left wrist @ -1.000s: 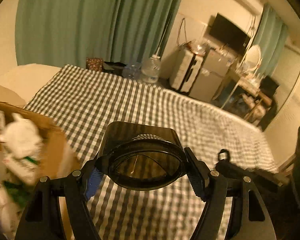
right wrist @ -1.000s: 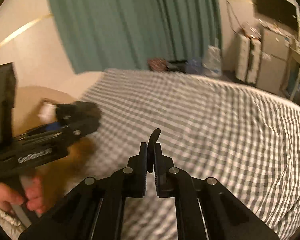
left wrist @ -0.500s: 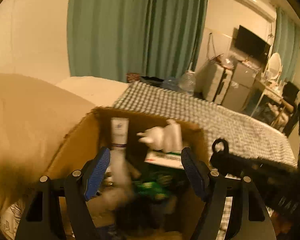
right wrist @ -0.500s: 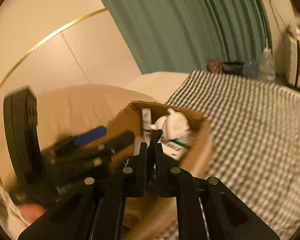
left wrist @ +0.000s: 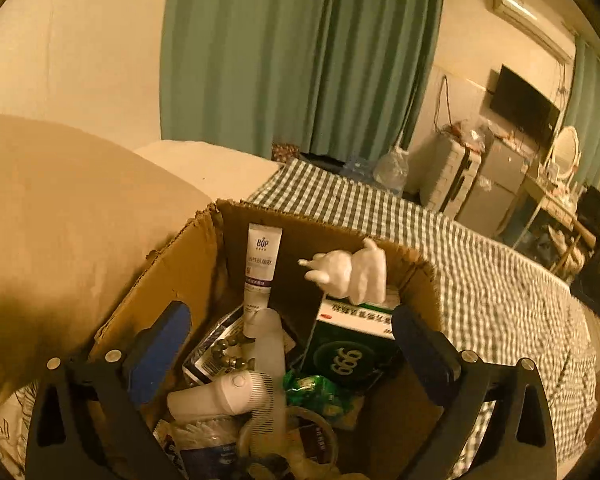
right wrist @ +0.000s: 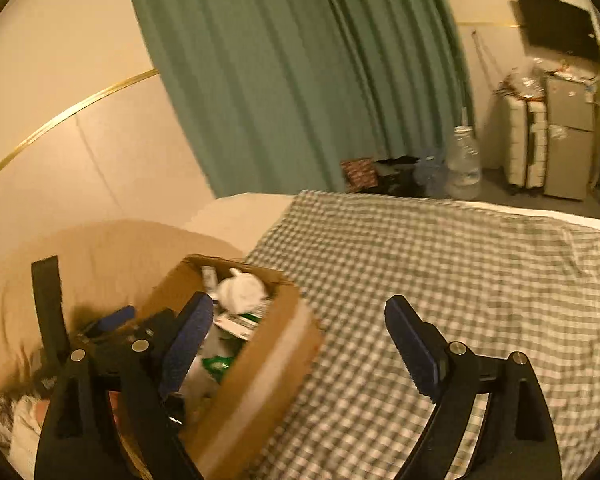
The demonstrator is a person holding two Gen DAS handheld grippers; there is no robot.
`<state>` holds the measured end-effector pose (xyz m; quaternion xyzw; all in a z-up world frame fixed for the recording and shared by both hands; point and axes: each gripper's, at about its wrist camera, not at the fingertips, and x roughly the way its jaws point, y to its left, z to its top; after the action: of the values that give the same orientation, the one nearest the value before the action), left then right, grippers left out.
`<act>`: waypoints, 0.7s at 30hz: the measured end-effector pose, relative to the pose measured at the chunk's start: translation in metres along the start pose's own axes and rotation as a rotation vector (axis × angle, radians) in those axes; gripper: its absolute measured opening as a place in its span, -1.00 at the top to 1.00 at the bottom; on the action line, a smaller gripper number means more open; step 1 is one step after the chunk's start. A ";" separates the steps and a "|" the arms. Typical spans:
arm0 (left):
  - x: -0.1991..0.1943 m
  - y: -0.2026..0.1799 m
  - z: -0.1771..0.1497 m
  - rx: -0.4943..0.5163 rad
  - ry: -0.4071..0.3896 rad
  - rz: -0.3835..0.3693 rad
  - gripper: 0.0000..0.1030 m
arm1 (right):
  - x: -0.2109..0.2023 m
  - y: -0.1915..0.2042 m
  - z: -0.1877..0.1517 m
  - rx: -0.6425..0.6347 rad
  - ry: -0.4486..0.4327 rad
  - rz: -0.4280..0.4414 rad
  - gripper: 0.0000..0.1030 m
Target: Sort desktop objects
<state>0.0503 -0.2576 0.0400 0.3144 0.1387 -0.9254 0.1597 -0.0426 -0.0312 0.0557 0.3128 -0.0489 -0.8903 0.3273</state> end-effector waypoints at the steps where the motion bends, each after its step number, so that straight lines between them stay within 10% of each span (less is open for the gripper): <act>1: -0.006 -0.004 -0.001 0.003 -0.019 -0.018 -1.00 | -0.008 -0.004 -0.005 -0.022 -0.002 -0.040 -0.75; 8: -0.020 -0.050 -0.016 0.097 -0.050 -0.077 -1.00 | -0.032 -0.019 -0.055 -0.078 -0.011 -0.318 -0.99; 21: -0.013 -0.077 -0.025 0.124 -0.015 -0.061 -1.00 | -0.013 -0.017 -0.058 -0.028 -0.020 -0.367 -0.99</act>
<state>0.0437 -0.1755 0.0407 0.3125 0.0896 -0.9390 0.1124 -0.0097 -0.0029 0.0113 0.3029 0.0182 -0.9387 0.1633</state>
